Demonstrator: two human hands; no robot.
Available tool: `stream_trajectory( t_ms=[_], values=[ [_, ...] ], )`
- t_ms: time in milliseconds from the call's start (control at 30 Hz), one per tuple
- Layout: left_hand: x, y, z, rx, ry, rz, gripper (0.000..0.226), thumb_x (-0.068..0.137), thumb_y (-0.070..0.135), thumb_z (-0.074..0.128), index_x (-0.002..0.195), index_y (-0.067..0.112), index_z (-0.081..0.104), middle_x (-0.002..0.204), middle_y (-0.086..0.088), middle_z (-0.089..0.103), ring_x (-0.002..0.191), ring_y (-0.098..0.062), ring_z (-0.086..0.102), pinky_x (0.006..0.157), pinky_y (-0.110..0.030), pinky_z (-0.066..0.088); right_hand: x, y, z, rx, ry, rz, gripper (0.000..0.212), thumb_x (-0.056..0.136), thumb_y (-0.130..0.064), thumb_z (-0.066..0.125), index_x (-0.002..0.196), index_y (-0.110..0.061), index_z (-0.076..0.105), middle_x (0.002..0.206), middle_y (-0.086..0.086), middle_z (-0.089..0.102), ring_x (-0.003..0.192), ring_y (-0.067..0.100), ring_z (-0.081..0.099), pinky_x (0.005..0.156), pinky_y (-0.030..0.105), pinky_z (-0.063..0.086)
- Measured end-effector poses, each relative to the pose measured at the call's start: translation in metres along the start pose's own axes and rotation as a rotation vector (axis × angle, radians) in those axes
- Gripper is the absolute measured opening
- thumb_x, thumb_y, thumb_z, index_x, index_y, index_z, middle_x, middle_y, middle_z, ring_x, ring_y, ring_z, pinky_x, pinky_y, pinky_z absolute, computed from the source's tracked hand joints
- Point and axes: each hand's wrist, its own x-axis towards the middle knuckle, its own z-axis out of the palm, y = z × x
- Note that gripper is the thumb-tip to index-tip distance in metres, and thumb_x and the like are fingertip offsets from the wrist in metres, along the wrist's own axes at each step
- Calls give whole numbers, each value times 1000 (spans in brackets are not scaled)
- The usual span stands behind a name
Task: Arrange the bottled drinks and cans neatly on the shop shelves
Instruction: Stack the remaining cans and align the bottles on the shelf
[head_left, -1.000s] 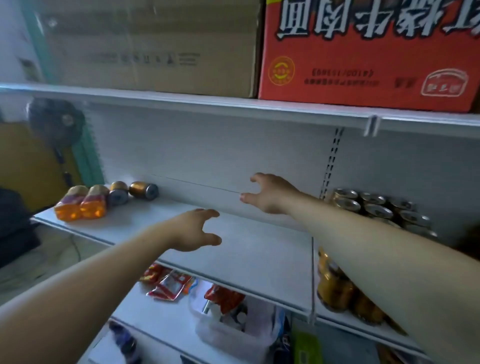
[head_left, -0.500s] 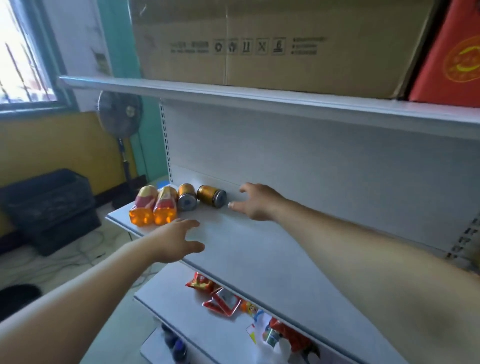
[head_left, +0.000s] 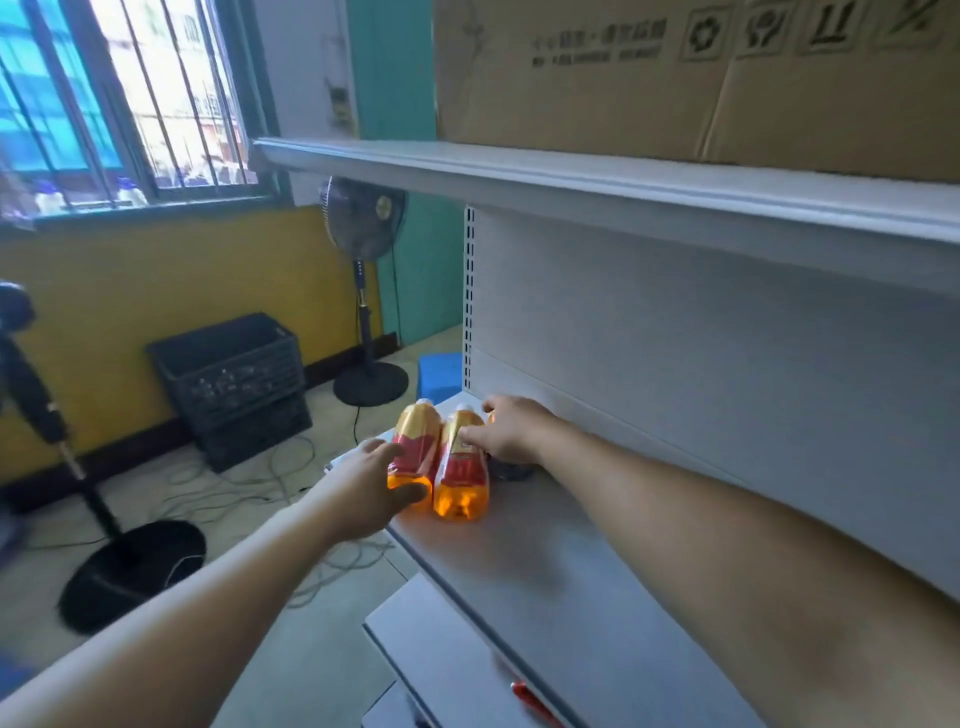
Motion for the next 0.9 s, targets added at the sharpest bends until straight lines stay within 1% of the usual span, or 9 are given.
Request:
stream_trajectory(
  t_ms=[67, 133, 233, 333, 433, 567, 667, 833, 900],
  values=[
    [25, -8, 2, -63, 6, -36, 75, 85, 59, 54, 146, 25, 28, 150, -3, 32, 130, -25, 42, 103, -36, 38, 22, -12, 13, -59, 7, 24, 64, 86, -57, 54, 137, -20, 46, 135, 9, 54, 118, 29, 52, 93, 36, 46],
    [48, -15, 10, -158, -16, -71, 79, 84, 63, 50, 147, 25, 23, 147, -6, 37, 127, -27, 44, 103, -37, 39, 39, -21, 27, -136, 34, 70, 63, 86, -58, 51, 136, -21, 45, 135, 8, 54, 119, 30, 51, 91, 37, 44],
    [69, -28, 30, -329, -67, -120, 68, 76, 70, 52, 128, 28, 38, 119, -6, 61, 107, -28, 55, 94, -41, 46, 53, -30, 50, -170, 42, 185, 65, 87, -57, 46, 142, -25, 35, 139, 10, 49, 129, 33, 38, 101, 45, 38],
    [75, -40, 45, -514, -19, -110, 66, 65, 71, 57, 116, 31, 43, 107, 1, 64, 101, -27, 58, 86, -42, 49, 59, -37, 70, -325, 54, 225, 64, 92, -49, 35, 149, -23, 19, 146, 15, 41, 139, 36, 24, 115, 57, 11],
    [74, -44, 45, -696, -12, -84, 64, 60, 67, 54, 113, 32, 47, 101, 4, 64, 94, -22, 61, 83, -43, 51, 62, -40, 72, -379, 71, 242, 63, 94, -49, 28, 151, -29, 11, 147, 17, 40, 141, 37, 18, 114, 58, 0],
    [75, -57, 45, -962, -67, -109, 42, 66, 54, 63, 103, 38, 50, 98, 4, 65, 92, -19, 62, 83, -41, 51, 56, -42, 72, -338, 62, 234, 61, 94, -51, 32, 150, -36, 11, 145, 9, 43, 136, 34, 25, 110, 53, 21],
    [76, -65, 44, -1100, -124, -98, 33, 83, 35, 67, 112, 34, 51, 101, 3, 64, 94, -16, 61, 73, -32, 49, 41, -45, 73, -280, 53, 266, 59, 95, -49, 36, 149, -39, 14, 144, 6, 43, 130, 34, 33, 103, 52, 33],
    [84, -66, 45, -1111, -216, -88, 46, 81, 29, 71, 123, 28, 51, 107, -2, 64, 92, -18, 62, 64, -28, 48, -6, -53, 88, -261, 108, 360, 57, 96, -44, 44, 145, -32, 17, 141, 12, 37, 122, 36, 40, 96, 46, 38],
    [83, -63, 45, -1097, -214, -95, 55, 80, 23, 72, 130, 23, 47, 112, -3, 61, 93, -20, 60, 59, -27, 47, -27, -53, 96, -219, 73, 421, 76, 88, -52, 53, 147, -38, 6, 139, 14, 33, 122, 36, 43, 96, 46, 38]
  ],
)
